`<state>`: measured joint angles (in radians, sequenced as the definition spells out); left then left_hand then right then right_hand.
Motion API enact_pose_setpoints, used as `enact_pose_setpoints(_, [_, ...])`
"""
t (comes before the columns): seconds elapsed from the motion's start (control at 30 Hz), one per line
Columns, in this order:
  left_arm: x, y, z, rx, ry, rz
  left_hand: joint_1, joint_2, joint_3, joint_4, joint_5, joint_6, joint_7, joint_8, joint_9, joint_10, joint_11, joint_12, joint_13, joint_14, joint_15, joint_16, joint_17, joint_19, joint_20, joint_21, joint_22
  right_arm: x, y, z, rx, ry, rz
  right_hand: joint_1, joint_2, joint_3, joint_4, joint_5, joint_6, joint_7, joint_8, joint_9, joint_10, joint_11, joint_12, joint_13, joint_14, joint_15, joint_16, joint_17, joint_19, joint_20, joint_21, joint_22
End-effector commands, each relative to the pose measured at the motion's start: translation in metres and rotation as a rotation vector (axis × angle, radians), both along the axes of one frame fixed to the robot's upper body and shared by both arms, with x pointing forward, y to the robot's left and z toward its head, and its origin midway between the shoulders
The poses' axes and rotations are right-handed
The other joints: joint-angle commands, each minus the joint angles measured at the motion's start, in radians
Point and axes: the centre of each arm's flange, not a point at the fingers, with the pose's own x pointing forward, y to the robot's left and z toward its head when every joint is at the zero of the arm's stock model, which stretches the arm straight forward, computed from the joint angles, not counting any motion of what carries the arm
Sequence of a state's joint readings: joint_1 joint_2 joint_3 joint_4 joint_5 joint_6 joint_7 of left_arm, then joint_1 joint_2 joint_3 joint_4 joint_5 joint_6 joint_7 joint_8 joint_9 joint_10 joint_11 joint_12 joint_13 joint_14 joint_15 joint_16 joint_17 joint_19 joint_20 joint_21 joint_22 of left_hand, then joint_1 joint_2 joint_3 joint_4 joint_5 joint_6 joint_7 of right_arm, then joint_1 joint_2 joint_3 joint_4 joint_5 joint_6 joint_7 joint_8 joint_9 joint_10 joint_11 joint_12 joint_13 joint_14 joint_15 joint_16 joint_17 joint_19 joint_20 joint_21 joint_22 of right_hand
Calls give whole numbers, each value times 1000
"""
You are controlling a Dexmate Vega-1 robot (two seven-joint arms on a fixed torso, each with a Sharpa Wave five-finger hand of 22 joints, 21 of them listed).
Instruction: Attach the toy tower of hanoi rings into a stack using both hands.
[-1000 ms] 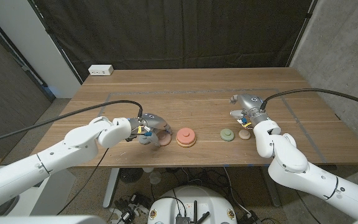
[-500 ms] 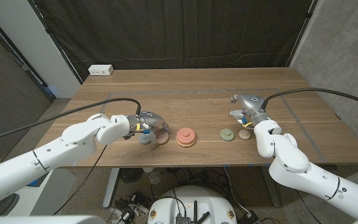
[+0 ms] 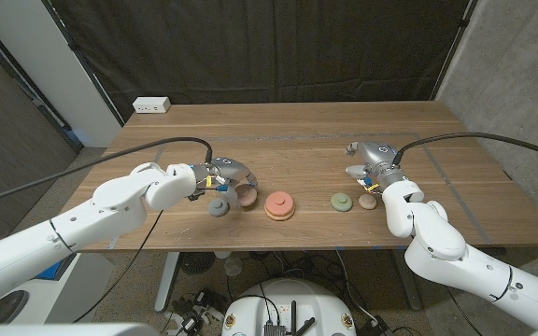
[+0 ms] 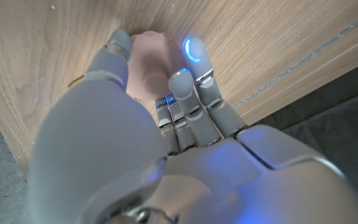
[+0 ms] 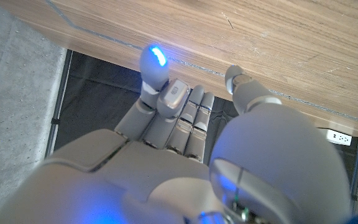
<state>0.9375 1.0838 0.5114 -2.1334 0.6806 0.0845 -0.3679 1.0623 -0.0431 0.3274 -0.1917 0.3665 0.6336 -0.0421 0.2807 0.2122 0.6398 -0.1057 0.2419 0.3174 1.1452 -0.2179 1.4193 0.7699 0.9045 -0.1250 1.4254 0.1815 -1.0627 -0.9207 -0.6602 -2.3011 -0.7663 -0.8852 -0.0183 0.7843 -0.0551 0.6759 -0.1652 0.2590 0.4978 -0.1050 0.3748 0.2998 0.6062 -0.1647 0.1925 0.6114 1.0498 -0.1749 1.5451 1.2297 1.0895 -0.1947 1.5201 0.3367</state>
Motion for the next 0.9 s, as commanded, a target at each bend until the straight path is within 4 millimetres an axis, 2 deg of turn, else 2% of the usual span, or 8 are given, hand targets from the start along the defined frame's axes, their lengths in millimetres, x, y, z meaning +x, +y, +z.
enact_pose_setpoints(0.03, [-13, 0, 24, -17, -32, -12, -9, 12, 44, 34, 5, 20, -5, 36, 50, 77, -64, -1, 181, 7, 0, -9, -1, 10, -86, 4, 0, 1, -1, 0, 5, -2, 0, 7, -9, 6, -3, 4, -7, -1, 4, 5, -2, 3, -3, -1, 12, -42, 7, 5, 4, -24, 6, 2])
enact_pose_setpoints(0.37, [-22, 3, 37, -28, -41, -23, -12, 10, 47, 33, 6, 28, -4, 35, 52, 89, -69, -4, 193, 13, 1, -11, 5, 13, -87, 2, 1, 1, 0, 2, 3, -6, -5, 7, -10, 7, -3, 4, -5, -1, 8, 9, 0, 1, 0, -3, 13, -41, 7, 5, 4, -24, 6, 1])
enact_pose_setpoints(0.9, [-22, -1, 37, -34, -48, -75, -16, 10, 52, 33, 7, 42, -8, 36, 54, 109, -71, -8, 206, 15, 1, -20, 7, 15, -87, 1, 1, 1, -1, 3, 11, -4, -15, 8, -9, 9, -2, 4, -2, -3, 14, 16, 7, 1, 4, -5, 15, -41, 6, 4, 2, -24, 4, -1])
